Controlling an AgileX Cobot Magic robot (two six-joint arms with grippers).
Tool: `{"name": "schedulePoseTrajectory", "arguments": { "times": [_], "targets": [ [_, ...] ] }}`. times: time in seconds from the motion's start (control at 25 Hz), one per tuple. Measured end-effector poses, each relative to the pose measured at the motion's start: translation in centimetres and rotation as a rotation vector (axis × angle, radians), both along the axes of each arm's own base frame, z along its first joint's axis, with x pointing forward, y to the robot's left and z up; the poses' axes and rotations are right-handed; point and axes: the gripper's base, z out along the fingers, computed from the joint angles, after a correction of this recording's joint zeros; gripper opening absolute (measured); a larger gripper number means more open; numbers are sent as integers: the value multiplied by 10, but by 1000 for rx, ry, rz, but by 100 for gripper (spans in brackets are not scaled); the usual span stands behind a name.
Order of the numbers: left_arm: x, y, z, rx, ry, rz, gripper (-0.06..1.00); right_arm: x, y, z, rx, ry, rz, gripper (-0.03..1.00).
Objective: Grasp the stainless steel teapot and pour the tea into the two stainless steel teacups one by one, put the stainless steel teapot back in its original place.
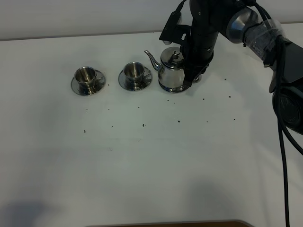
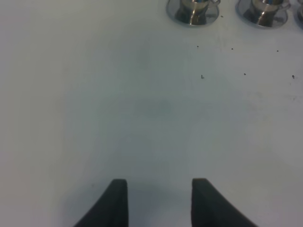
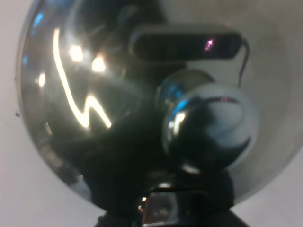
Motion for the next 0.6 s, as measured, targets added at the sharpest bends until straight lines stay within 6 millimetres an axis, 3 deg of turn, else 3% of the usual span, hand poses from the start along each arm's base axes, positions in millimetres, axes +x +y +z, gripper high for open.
{"name": "schedulePoseTrajectory", "arguments": {
  "times": [0.28,0.6],
  "targets": [
    [0,0,0,-1,0,1,38,0,0,1,-4,6,-1,19],
    [0,0,0,-1,0,1,38,5,3,22,32,-50,-1,19]
  ]
}}
